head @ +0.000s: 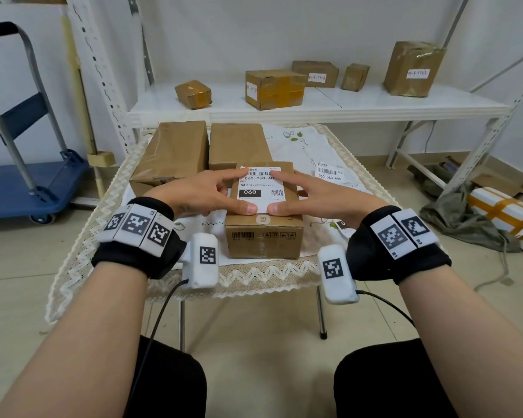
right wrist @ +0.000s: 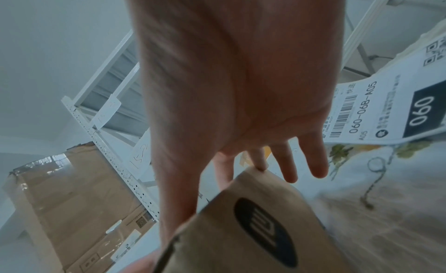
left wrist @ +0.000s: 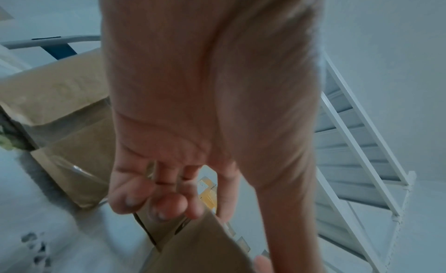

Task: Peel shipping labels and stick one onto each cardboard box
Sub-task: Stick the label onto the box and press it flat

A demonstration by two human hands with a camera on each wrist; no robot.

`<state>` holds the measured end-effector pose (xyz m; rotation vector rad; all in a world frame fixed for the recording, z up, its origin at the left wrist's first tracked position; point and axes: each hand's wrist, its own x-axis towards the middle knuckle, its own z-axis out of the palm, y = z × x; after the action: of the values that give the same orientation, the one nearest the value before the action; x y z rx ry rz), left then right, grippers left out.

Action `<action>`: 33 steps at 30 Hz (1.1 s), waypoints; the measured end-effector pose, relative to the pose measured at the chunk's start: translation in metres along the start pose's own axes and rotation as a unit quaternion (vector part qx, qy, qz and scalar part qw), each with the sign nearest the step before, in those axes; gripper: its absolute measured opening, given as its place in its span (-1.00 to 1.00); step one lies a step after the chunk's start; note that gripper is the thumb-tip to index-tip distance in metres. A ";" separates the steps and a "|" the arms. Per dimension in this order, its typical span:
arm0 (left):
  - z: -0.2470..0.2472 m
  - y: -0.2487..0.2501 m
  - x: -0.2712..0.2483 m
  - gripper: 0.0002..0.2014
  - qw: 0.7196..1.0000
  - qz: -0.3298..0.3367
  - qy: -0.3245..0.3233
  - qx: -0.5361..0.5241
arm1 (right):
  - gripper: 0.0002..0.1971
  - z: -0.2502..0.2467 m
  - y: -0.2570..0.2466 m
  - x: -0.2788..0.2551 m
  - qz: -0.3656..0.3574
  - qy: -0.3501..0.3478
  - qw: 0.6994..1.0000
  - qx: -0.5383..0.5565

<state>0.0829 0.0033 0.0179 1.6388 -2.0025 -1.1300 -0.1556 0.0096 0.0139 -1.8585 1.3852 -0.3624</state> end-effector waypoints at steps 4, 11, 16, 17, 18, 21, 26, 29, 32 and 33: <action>-0.004 -0.004 -0.001 0.01 0.999 -0.004 0.004 -0.038 | -0.23 -0.003 -0.001 -0.004 0.005 -0.015 0.999 0.036; 0.001 0.002 -0.002 -0.19 0.999 0.007 0.038 -0.012 | -0.37 -0.001 -0.003 -0.007 0.006 -0.004 0.998 0.067; 0.018 0.011 -0.002 0.00 0.997 0.026 0.064 0.026 | -0.44 0.005 -0.008 -0.007 -0.012 0.024 0.998 0.048; 0.020 0.012 -0.002 0.01 0.997 0.027 0.068 0.031 | -0.45 0.007 -0.009 -0.007 -0.014 0.029 0.998 0.046; 0.022 0.014 -0.002 0.00 0.997 0.023 0.072 0.033 | -0.44 0.008 -0.009 -0.007 -0.017 0.031 0.998 0.042; 0.024 0.016 -0.002 0.02 0.997 0.012 0.067 0.028 | -0.36 0.010 -0.007 -0.005 -0.021 0.027 0.999 0.016; 0.017 0.014 -0.005 0.02 0.999 0.004 0.044 0.025 | -0.30 0.007 -0.010 -0.007 -0.009 0.023 1.000 0.008; 0.013 0.010 -0.005 -0.02 0.999 -0.013 0.041 0.003 | -0.28 0.006 -0.011 -0.008 0.002 0.017 1.000 0.023; 0.007 0.006 -0.008 -0.02 0.998 -0.024 0.039 -0.039 | -0.26 0.004 -0.008 -0.008 0.013 0.013 0.999 0.043; 0.005 0.005 -0.009 -0.02 0.998 -0.025 0.036 -0.051 | -0.26 0.004 -0.008 -0.008 0.015 0.012 0.999 0.049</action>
<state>0.0788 0.0135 0.0199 1.6626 -1.8381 -1.1533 -0.1506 0.0189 0.0191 -1.7576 1.3860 -0.4305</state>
